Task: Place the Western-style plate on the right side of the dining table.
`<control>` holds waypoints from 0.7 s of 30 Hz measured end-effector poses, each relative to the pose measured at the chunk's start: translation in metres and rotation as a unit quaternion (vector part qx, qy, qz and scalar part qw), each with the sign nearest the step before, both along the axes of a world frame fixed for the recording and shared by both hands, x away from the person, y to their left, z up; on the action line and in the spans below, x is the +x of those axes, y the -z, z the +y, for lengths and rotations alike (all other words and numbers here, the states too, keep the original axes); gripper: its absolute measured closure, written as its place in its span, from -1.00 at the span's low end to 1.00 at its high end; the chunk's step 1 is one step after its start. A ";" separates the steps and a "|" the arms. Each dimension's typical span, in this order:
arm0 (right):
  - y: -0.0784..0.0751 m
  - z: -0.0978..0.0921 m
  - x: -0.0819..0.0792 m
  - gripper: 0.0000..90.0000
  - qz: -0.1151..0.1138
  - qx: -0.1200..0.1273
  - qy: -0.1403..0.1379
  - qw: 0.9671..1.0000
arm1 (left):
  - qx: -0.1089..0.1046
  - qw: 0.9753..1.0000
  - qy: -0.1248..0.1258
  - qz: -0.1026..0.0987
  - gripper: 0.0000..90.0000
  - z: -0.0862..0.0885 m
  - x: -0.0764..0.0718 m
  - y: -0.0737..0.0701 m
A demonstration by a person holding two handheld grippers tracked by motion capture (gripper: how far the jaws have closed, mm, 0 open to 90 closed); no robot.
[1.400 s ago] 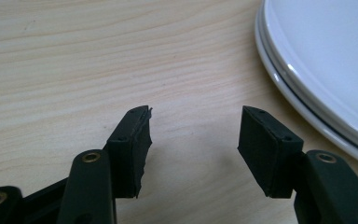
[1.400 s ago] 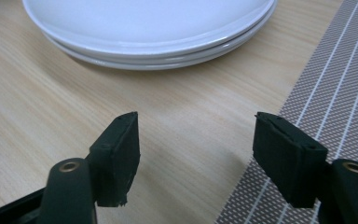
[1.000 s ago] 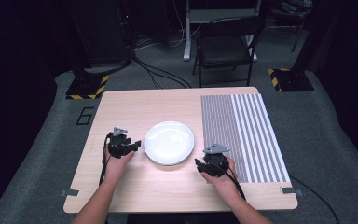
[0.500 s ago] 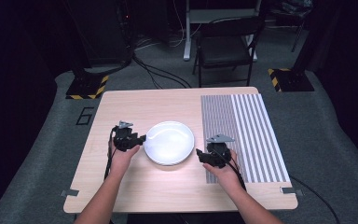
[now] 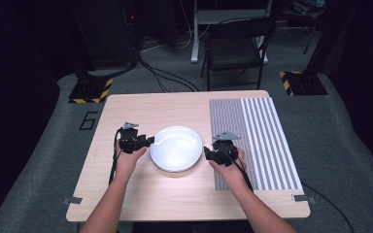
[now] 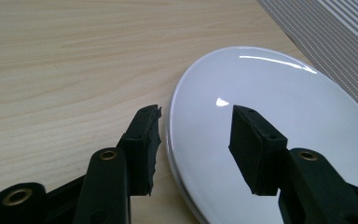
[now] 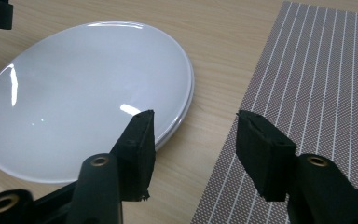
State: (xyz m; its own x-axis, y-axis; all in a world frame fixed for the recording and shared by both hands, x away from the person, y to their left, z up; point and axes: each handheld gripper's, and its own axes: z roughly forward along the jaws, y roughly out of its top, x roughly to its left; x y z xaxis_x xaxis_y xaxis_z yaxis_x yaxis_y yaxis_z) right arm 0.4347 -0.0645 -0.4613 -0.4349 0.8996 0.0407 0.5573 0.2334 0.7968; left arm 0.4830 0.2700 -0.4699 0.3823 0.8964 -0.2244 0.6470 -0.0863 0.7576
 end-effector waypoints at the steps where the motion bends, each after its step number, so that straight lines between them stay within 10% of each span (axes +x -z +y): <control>1: 0.001 0.001 0.002 0.06 0.000 -0.002 0.002 1.000 | -0.003 1.000 0.001 0.004 0.16 0.000 -0.001 0.002; 21: 0.018 0.015 0.023 0.13 0.025 0.017 0.031 0.999 | -0.039 0.998 0.012 0.054 0.38 0.002 0.004 0.023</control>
